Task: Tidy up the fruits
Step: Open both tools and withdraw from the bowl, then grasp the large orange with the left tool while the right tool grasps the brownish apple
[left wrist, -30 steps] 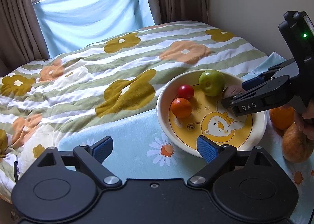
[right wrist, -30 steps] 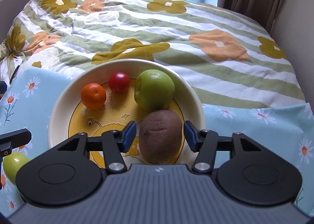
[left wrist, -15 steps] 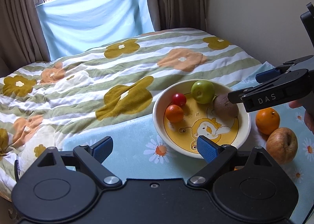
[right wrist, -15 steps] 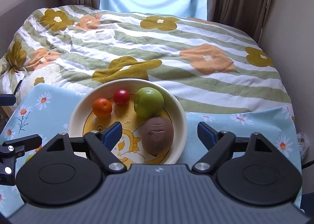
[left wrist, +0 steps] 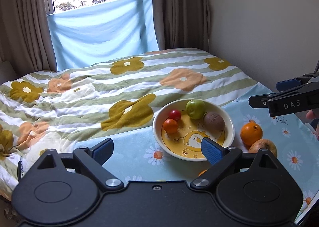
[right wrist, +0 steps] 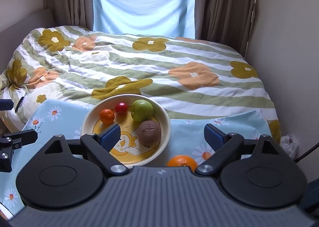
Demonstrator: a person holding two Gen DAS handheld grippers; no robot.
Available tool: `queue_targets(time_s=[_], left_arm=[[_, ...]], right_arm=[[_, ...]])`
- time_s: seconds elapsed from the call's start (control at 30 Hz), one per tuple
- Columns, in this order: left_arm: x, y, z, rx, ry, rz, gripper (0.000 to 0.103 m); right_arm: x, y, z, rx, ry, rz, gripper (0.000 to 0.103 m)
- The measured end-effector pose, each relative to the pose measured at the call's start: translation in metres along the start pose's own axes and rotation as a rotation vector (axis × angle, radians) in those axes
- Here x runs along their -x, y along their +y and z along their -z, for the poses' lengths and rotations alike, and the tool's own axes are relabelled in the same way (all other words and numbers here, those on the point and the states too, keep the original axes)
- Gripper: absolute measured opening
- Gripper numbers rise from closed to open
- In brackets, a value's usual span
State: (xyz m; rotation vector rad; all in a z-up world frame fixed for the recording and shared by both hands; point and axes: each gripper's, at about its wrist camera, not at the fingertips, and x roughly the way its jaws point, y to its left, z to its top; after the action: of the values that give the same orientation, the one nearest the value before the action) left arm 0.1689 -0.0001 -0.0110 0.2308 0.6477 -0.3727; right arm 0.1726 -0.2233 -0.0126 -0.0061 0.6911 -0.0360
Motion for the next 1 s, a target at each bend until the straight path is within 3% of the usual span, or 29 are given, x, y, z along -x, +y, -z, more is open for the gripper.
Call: queue_targets(time_s=[0.1,0.3,0.5,0.7,1.0], left_arm=[[0.013,-0.006,0.005,-0.008,-0.017,-0.013,0.103],[0.028,-0.018,0.020,-0.029,-0.017,-0.012,0.103],[0.033,-0.037,0.038,-0.041,0.001,0.004,0.103],[0.014,-0.059,0.064,-0.048,0.037,0.031,0.103],[-0.028,-0.082,0.081,-0.145,0.069,0.097,0.103]], right_arm=[[0.016,-0.005,0.008,-0.026,-0.013,-0.009,0.103],[0.043,-0.012,0.028,-0.041,-0.034,0.015,0.103],[0.054,-0.028,0.049,-0.046,0.000,-0.029,0.103],[0.049,-0.034,0.075,0.004,0.013,-0.054,0.103],[0.021,-0.040,0.112,0.059,0.061,-0.092,0.103]])
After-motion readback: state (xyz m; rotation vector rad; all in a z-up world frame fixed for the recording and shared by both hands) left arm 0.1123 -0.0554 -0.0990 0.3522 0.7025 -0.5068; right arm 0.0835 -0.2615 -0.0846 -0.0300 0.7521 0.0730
